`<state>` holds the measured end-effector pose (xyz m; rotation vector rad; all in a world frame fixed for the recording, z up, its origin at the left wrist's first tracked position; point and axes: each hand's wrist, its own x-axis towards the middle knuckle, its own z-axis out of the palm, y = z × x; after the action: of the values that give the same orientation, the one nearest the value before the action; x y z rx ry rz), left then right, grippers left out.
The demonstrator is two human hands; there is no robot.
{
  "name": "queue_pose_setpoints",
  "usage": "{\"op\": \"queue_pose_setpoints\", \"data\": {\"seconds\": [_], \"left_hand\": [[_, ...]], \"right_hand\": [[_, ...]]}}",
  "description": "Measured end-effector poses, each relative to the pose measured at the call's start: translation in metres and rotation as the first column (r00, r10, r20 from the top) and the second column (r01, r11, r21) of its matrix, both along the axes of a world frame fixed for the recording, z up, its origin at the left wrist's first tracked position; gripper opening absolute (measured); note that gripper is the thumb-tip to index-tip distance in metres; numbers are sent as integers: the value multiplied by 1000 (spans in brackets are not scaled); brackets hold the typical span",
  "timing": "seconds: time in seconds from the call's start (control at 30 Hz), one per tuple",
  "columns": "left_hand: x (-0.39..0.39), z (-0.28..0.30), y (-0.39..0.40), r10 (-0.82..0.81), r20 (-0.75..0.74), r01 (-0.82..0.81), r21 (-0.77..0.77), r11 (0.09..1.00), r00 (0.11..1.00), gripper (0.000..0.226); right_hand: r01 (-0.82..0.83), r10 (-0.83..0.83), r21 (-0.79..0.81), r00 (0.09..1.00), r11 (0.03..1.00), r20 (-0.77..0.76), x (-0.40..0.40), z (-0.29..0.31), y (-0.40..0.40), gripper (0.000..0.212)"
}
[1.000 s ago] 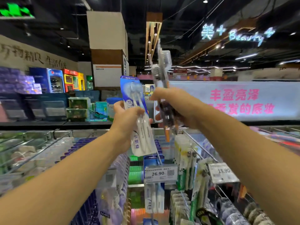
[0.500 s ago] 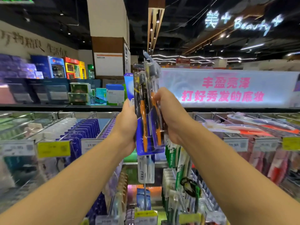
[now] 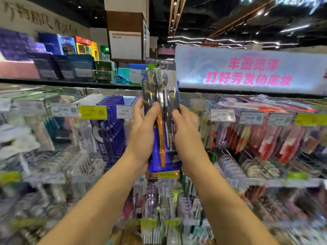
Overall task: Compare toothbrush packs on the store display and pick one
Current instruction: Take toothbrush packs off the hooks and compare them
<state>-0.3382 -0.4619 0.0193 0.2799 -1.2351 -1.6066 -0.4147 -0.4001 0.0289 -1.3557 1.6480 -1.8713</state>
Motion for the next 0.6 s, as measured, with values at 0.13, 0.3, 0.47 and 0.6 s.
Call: {"op": "queue_pose_setpoints", "data": {"seconds": [0.13, 0.3, 0.47, 0.6], "left_hand": [[53, -42, 22, -52, 92, 54, -11, 998, 994, 48], [132, -101, 32, -156, 257, 113, 175, 978, 954, 74], [191, -138, 41, -142, 261, 84, 219, 972, 955, 50], [219, -142, 55, -161, 273, 85, 269, 959, 948, 50]], "right_hand": [[-221, 233, -85, 827, 972, 512, 39, -46, 19, 28], [-262, 168, 15, 658, 965, 734, 106, -95, 38, 25], [-333, 141, 86, 600, 939, 787, 171, -120, 60, 19], [-305, 98, 105, 581, 946, 808, 198, -118, 76, 21]]}}
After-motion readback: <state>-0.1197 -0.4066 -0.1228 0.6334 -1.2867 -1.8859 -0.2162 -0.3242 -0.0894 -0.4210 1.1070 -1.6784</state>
